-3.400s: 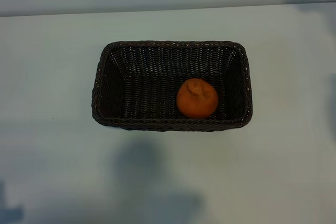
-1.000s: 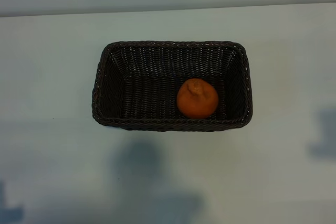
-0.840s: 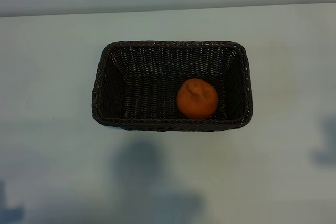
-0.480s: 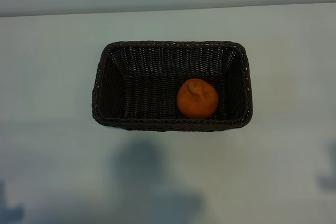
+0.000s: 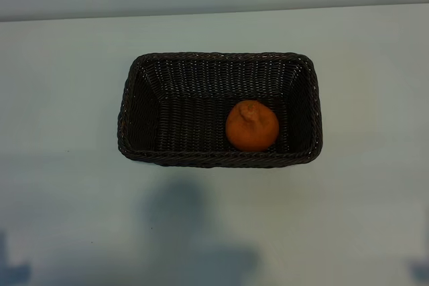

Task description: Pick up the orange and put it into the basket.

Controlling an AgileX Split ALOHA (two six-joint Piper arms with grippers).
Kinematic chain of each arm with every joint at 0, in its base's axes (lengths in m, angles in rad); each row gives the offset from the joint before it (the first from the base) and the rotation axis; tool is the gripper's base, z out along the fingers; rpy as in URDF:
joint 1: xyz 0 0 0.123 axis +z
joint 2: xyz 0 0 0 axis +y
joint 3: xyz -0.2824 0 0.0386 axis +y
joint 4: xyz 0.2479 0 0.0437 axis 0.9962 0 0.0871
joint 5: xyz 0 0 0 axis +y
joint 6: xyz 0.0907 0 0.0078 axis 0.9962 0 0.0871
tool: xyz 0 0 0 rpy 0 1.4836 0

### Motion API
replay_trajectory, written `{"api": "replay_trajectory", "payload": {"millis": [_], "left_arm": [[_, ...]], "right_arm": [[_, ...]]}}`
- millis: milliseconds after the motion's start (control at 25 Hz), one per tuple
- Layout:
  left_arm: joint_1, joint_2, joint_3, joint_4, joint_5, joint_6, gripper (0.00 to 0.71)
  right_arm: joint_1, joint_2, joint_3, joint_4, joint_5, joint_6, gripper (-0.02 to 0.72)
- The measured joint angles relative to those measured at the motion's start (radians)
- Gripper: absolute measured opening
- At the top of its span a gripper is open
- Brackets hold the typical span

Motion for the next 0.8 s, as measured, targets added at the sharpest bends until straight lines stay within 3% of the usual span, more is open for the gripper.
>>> {"api": "replay_trajectory", "payload": {"millis": [600, 800], "left_arm": [[0.0, 0.0, 0.0, 0.0, 0.0, 0.002, 0.592], [0.0, 0.0, 0.0, 0.0, 0.0, 0.002, 0.592]], "right_arm": [[0.002, -0.008, 0.25, 0.007, -0.014, 0.024, 0.594], [0.002, -0.008, 0.265, -0.021, -0.024, 0.023, 0.594]]}}
